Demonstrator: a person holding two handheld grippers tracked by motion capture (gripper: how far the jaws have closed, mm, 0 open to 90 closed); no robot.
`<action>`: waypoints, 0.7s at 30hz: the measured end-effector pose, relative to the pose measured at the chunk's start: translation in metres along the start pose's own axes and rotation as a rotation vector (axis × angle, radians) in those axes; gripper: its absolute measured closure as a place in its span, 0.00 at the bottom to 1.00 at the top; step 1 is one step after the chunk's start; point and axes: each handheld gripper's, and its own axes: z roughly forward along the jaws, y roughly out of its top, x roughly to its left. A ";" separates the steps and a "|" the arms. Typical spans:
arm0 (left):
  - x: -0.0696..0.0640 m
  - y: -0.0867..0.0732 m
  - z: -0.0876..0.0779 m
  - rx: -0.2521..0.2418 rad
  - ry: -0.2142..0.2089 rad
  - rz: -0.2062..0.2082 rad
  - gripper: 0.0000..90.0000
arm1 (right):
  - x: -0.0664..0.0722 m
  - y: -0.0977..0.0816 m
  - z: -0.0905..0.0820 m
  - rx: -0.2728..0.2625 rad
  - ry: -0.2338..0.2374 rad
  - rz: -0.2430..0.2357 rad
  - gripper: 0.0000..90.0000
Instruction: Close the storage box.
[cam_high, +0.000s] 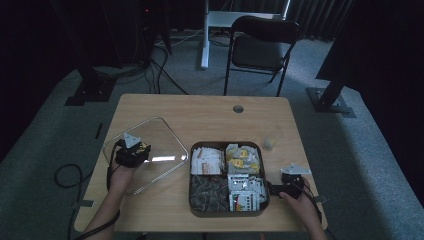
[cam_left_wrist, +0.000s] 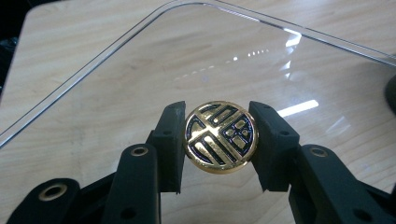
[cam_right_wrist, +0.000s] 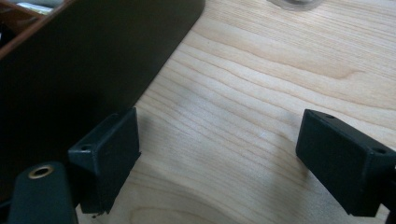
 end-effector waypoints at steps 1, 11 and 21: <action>-0.001 0.002 -0.003 -0.007 0.002 0.009 0.65 | 0.000 0.000 0.000 0.000 0.000 0.000 0.14; -0.013 0.025 -0.015 -0.022 -0.072 0.044 0.65 | 0.000 0.000 0.000 0.000 0.000 0.000 0.14; -0.041 0.040 -0.025 -0.040 -0.143 0.105 0.65 | 0.000 0.000 0.000 0.000 0.000 0.000 0.14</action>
